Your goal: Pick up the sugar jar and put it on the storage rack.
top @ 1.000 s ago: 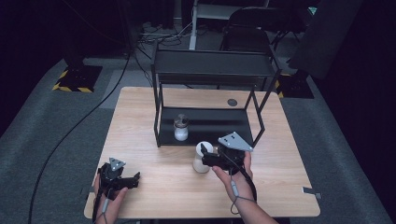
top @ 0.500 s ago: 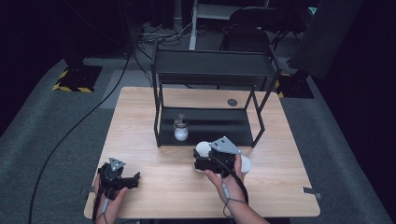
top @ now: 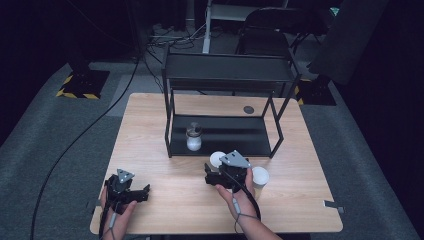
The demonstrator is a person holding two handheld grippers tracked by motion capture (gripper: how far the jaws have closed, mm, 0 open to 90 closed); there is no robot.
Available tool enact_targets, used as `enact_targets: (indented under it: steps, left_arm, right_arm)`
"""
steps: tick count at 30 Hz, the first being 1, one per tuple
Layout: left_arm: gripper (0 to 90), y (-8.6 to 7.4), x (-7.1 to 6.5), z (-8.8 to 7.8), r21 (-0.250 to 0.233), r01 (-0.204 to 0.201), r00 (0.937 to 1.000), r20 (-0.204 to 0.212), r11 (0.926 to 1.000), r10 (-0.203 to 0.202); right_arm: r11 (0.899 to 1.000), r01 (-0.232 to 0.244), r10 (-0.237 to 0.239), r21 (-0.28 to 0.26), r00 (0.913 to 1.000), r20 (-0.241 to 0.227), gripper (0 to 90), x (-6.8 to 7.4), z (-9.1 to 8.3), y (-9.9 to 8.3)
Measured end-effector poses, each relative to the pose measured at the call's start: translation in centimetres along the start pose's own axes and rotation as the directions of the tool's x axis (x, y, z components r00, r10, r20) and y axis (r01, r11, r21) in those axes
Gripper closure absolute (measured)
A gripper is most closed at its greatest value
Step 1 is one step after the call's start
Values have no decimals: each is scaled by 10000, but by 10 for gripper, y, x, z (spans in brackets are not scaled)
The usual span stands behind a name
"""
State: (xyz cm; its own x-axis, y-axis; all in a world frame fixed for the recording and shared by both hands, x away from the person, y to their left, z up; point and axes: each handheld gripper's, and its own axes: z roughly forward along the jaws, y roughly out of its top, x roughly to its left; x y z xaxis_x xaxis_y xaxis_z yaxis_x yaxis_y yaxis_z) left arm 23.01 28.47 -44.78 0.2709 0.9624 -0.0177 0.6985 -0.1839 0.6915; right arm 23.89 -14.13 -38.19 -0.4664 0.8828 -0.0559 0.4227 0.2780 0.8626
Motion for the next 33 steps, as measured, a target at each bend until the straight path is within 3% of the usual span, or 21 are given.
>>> enact_targets:
  steps: [9,16,25,33]
  left_arm:
    - [5,0,0,0,1,-1,10000,1,10000,1]
    - [5,0,0,0,-1,-2,10000,1,10000,2]
    - [5,0,0,0,0,-3,10000,2,10000,3]
    - [6,0,0,0,1,0,10000,0,10000,0]
  right_arm:
    - [9998,-165,163,136,9998,139,148,1,10,-7]
    - [9999,-146,146,39,9998,99,328,1,10,-9]
    - [10000,-18,19,-90,9999,116,334,2,9,-11]
    - [9998,159,-158,-156,9999,42,334,-2,0,5]
